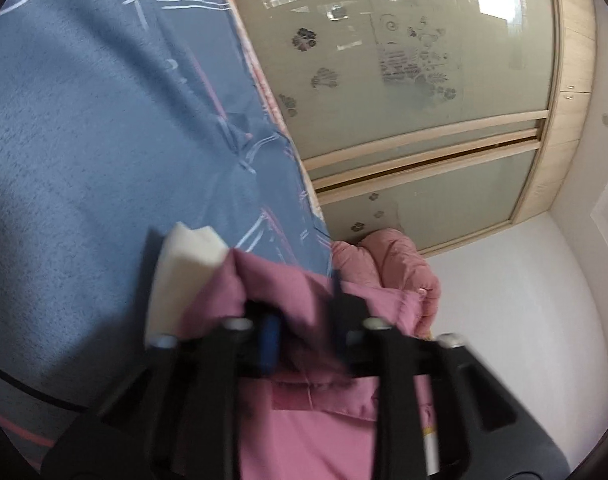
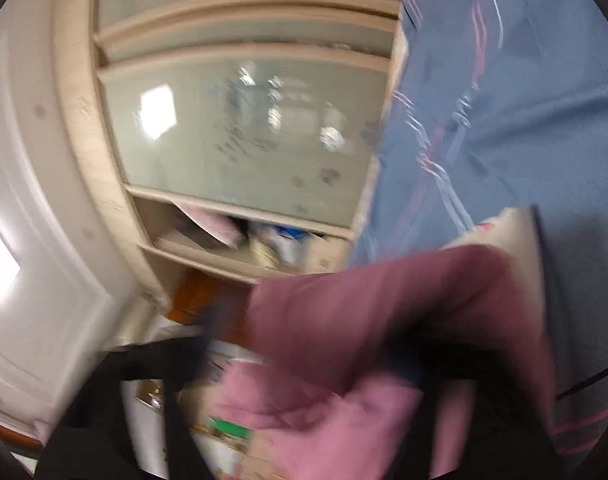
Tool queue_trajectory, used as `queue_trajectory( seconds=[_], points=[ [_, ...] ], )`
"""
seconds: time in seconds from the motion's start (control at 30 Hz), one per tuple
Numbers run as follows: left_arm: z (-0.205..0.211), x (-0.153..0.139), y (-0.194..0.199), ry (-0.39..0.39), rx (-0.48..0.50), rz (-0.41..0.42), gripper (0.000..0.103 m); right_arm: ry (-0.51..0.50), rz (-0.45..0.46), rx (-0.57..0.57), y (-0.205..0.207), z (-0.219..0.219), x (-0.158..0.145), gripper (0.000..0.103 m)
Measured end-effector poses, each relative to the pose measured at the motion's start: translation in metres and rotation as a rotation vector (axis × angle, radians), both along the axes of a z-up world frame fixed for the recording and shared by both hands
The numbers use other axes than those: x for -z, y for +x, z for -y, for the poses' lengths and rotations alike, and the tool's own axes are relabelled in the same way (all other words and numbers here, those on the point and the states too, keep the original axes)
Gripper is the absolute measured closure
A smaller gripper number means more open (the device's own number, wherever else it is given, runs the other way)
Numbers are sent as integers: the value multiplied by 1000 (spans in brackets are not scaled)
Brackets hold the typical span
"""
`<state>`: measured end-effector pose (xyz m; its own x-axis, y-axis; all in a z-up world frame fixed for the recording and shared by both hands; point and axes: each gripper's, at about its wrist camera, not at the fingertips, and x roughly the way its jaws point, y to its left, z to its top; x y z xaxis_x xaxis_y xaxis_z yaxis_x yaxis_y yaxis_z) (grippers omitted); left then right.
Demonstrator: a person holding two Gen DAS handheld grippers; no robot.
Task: Fold large clothes
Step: 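Lay the folded hem down on the jacket and open both grippers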
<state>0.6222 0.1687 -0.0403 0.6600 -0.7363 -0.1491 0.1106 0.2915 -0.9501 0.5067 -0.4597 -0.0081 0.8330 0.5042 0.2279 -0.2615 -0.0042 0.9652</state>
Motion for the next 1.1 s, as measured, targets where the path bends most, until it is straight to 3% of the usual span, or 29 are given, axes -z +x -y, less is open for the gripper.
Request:
queue_trajectory(
  seconds=[0.07, 0.1, 0.17, 0.23, 0.27, 0.3, 0.33, 0.37, 0.43, 0.5, 0.57, 0.6, 0.67, 0.73, 0.83, 1.0, 1.1],
  points=[
    [-5, -17, -11, 7, -48, 60, 6, 70, 105, 27, -15, 7, -17, 1],
    [-12, -31, -22, 30, -136, 107, 2, 16, 123, 52, -26, 6, -37, 1],
    [-23, -53, -40, 15, -242, 214, 2, -208, 137, 85, -41, -8, -79, 1],
    [-29, -75, -52, 19, -266, 251, 2, -589, 85, 54, -47, -49, -123, 1],
    [-25, -90, -59, 87, -272, 240, 2, -752, 57, 37, -48, -71, -136, 1],
    [-20, -103, -64, 155, -267, 234, 2, -977, 17, 2, -48, -107, -147, 1],
    [-11, -114, -71, 236, -256, 231, 2, -1101, -13, -22, -47, -127, -150, 1],
    [6, -130, -83, 365, -234, 238, 2, -1273, -22, -27, -51, -157, -155, 1],
    [40, -146, -108, 586, -194, 272, 2, -1464, -41, -10, -56, -192, -158, 1],
    [90, -153, -136, 899, -144, 295, 2, -1602, -176, -62, -53, -217, -147, 1],
    [129, -146, -153, 1089, -121, 290, 2, -1640, -251, -92, -49, -229, -137, 1],
    [147, -143, -157, 1127, -97, 277, 2, -1616, -254, -98, -48, -231, -135, 1],
    [172, -135, -156, 1136, -24, 226, 2, -1553, -317, -171, -38, -231, -122, 1],
    [194, -129, -154, 1174, 36, 231, 2, -1560, -348, -225, -32, -234, -110, 1],
    [218, -127, -136, 1254, 30, 243, 2, -1539, -387, -202, -24, -231, -100, 1],
    [235, -142, -55, 1337, -30, 192, 2, -1500, -397, -194, -22, -220, -105, 1],
    [229, -151, 17, 1393, -90, 103, 2, -1484, -407, -186, -22, -210, -106, 1]
  ],
)
